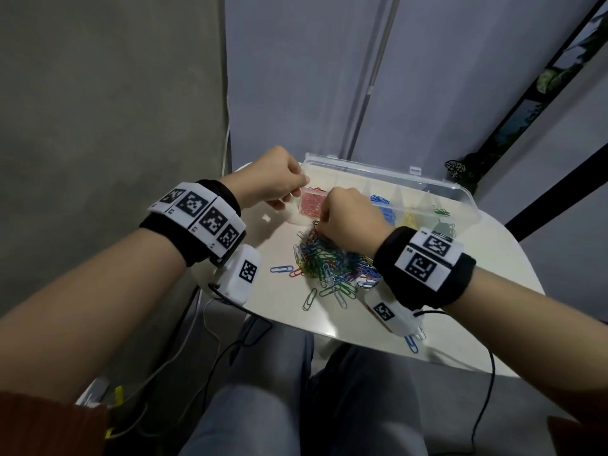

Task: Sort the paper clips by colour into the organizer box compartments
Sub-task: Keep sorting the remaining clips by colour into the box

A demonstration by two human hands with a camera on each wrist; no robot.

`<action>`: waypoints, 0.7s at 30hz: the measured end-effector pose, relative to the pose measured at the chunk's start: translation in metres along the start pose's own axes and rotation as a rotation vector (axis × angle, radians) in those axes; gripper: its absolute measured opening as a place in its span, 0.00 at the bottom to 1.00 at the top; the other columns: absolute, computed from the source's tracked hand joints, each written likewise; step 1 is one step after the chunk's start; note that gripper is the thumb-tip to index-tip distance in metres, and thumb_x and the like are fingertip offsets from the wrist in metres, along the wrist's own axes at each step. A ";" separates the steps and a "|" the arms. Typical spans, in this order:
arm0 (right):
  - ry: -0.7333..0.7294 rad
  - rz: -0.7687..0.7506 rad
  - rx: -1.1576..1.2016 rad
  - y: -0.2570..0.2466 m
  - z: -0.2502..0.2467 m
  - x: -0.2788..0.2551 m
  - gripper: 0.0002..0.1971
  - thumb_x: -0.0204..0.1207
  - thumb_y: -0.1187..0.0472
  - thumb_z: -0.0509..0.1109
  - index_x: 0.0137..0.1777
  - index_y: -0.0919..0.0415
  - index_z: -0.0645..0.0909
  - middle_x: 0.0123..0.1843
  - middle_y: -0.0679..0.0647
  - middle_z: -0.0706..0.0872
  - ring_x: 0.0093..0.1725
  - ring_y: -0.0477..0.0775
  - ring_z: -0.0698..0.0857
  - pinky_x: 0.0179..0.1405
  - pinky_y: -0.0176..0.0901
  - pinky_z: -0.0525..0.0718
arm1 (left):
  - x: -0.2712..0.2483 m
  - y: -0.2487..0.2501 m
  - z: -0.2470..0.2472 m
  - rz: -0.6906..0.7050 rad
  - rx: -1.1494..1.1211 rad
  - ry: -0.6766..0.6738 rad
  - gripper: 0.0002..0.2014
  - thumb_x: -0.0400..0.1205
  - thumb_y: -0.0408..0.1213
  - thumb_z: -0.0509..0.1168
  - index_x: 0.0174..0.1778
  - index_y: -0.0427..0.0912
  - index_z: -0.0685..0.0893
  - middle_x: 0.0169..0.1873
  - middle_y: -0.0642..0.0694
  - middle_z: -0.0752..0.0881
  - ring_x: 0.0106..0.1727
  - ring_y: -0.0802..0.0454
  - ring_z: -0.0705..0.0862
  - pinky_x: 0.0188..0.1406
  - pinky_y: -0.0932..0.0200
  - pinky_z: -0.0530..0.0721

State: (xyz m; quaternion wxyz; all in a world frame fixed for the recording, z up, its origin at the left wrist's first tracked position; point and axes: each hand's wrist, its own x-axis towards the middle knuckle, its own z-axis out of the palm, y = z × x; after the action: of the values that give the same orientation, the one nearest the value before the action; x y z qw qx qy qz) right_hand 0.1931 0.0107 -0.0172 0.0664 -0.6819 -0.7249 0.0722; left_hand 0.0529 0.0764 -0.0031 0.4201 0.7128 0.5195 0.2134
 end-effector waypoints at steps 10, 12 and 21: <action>-0.216 0.007 0.218 0.000 -0.014 -0.001 0.03 0.70 0.68 0.77 0.36 0.63 0.87 0.35 0.56 0.88 0.31 0.50 0.83 0.28 0.35 0.81 | 0.001 -0.002 0.001 0.005 -0.021 -0.007 0.12 0.86 0.36 0.63 0.49 0.28 0.85 0.32 0.43 0.83 0.25 0.53 0.76 0.18 0.62 0.78; -0.224 0.017 0.297 0.003 -0.020 -0.004 0.05 0.70 0.67 0.78 0.34 0.61 0.87 0.29 0.52 0.85 0.24 0.43 0.78 0.21 0.29 0.74 | 0.002 -0.002 0.000 0.004 -0.015 -0.005 0.12 0.86 0.36 0.63 0.49 0.29 0.85 0.32 0.43 0.83 0.25 0.53 0.76 0.18 0.62 0.78; -0.196 0.031 0.476 0.013 -0.037 -0.011 0.05 0.67 0.75 0.78 0.39 0.68 0.88 0.27 0.51 0.84 0.17 0.36 0.75 0.18 0.24 0.70 | 0.001 0.000 0.001 0.002 -0.006 -0.004 0.12 0.86 0.36 0.62 0.49 0.29 0.85 0.32 0.43 0.83 0.26 0.53 0.76 0.18 0.62 0.78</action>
State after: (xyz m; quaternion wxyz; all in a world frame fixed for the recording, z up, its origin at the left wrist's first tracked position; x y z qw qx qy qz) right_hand 0.2139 0.0012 0.0168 0.1531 -0.6477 -0.6801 0.3074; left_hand 0.0539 0.0772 -0.0039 0.4232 0.7124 0.5173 0.2139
